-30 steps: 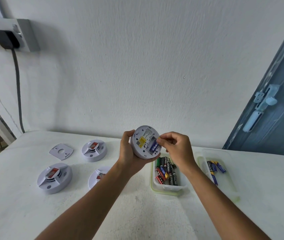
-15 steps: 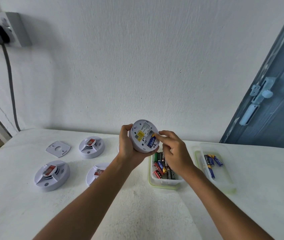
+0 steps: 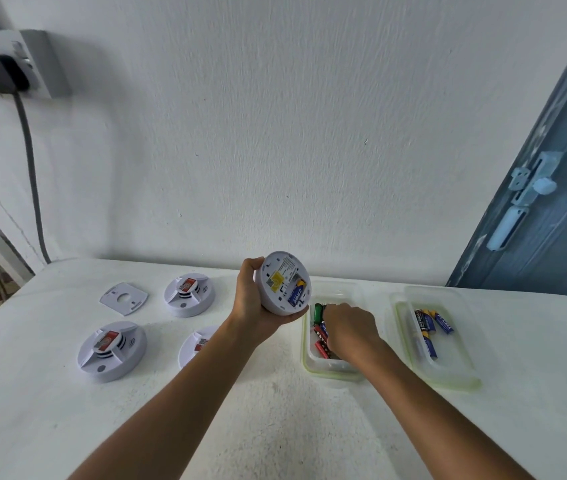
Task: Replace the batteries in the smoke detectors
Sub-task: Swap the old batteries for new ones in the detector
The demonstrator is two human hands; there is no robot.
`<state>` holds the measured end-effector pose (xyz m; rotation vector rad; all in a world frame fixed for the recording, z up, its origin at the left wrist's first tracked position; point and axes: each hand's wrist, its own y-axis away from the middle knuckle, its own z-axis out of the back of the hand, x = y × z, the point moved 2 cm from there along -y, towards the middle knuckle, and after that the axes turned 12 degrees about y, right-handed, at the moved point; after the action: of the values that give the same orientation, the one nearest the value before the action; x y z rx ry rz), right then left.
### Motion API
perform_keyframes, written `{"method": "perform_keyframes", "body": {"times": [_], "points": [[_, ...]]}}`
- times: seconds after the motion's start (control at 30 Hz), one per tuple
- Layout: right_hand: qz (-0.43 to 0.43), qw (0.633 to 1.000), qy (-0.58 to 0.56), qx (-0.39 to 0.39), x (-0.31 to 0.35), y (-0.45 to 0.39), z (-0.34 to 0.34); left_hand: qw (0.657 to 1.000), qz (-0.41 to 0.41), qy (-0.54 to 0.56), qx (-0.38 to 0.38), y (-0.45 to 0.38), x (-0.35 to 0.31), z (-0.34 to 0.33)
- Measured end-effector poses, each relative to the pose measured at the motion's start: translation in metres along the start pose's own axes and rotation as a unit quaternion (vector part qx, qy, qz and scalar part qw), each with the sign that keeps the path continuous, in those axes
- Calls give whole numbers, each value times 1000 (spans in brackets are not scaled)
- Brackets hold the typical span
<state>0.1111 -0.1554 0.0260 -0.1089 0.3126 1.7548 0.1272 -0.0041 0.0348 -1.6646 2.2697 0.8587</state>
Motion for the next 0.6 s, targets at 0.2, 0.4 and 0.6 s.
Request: {"method": "perform_keyframes", "body": {"times": [0.2, 0.4, 0.6], "points": [[29, 999, 1, 23, 2, -3, -5, 1000, 7, 5, -6, 1, 2, 2], [47, 998, 1, 35, 0, -12, -6, 1000, 17, 2, -11, 4, 2, 4], [88, 996, 14, 23, 1, -10, -9, 1000, 17, 5, -17, 5, -1, 6]]}}
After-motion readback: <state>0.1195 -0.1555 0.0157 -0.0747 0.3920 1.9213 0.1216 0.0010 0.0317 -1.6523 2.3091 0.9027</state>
